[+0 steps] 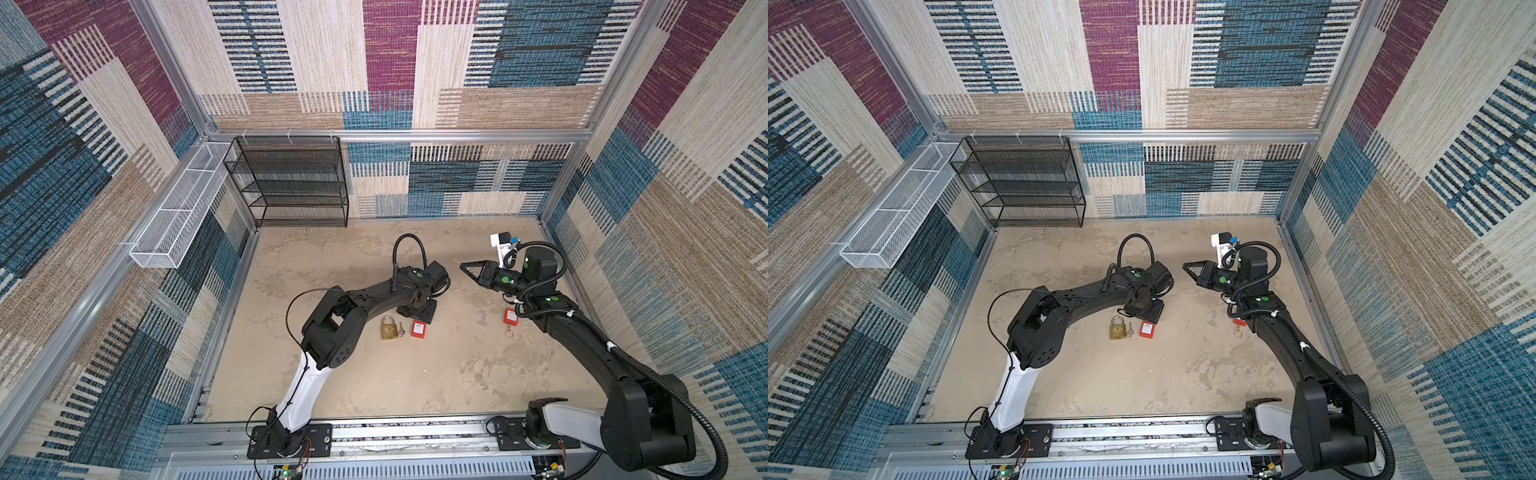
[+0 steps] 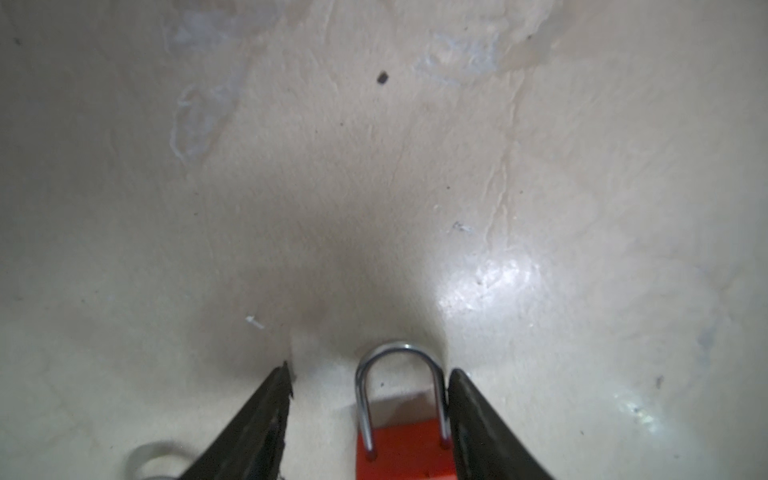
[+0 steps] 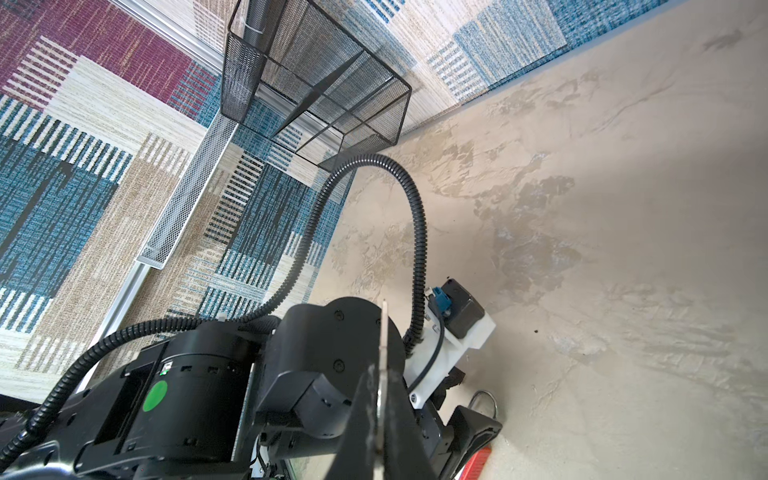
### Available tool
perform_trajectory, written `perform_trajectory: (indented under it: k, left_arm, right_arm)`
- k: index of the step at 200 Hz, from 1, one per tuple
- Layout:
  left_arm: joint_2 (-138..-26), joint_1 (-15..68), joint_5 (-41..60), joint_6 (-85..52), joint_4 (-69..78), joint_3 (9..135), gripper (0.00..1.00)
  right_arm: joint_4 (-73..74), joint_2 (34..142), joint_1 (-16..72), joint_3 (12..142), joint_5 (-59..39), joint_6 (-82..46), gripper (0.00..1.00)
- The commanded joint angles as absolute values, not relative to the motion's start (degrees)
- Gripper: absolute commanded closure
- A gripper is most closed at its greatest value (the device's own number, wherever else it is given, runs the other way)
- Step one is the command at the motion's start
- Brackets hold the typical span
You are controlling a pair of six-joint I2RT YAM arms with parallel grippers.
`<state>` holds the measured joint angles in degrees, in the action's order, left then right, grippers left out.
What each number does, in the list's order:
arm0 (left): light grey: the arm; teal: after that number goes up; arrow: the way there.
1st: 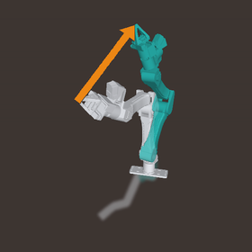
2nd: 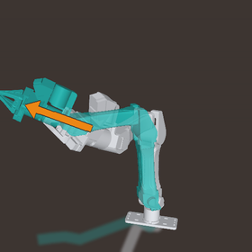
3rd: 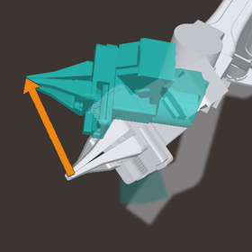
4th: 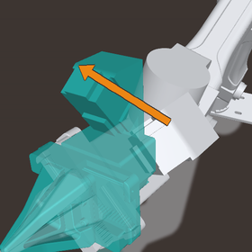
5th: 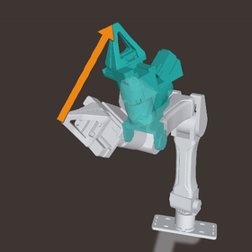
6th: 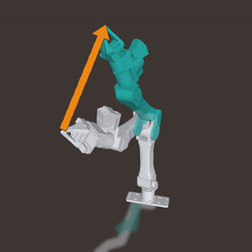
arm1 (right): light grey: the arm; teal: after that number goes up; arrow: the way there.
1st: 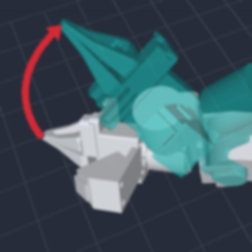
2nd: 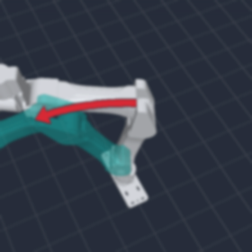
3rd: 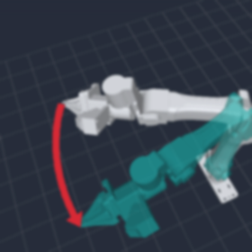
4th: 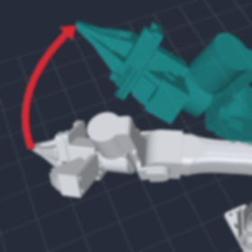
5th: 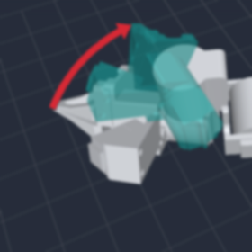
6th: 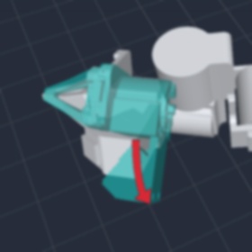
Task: Lock with the key
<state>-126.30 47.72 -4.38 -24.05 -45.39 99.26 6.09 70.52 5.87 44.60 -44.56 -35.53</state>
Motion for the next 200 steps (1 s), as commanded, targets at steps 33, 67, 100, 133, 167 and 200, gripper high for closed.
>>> perform_trajectory:
  k: [33,67,100,133,167,200]
  left_arm:
    - [-126.06,47.19,-5.04,-23.74,-47.48,99.93,0.4]
    - [-125.13,47.09,-4.79,-24.18,-47.4,100.39,0.4]
    - [-122.81,46.96,-5.01,-24.15,-46.75,100.17,0.4]
    - [-117.84,46.67,-4.49,-25.31,-42.15,95.31,0.4]
    - [-114.26,46.63,-3.93,-26.21,-38.16,90.52,0.4]
    - [-109.68,46.58,-1.62,-27.9,-31.61,83.9,0.4]
  right_arm:
    - [6.28,70.23,5.71,45.4,-45.79,-34.63,1.0]
    - [6.33,70.15,5.63,45.24,-45.71,-34.98,1.0]
    - [4.72,69.73,5.46,44.94,-44.71,-34.11,1.0]
    - [3.8,68.85,4.75,44.29,-43.52,-34.15,1.0]
    - [4.61,69.42,4.75,39.71,-42.16,-36.19,1.0]
    - [7.56,71.01,5.14,31.43,-39.69,-39.79,1.0]
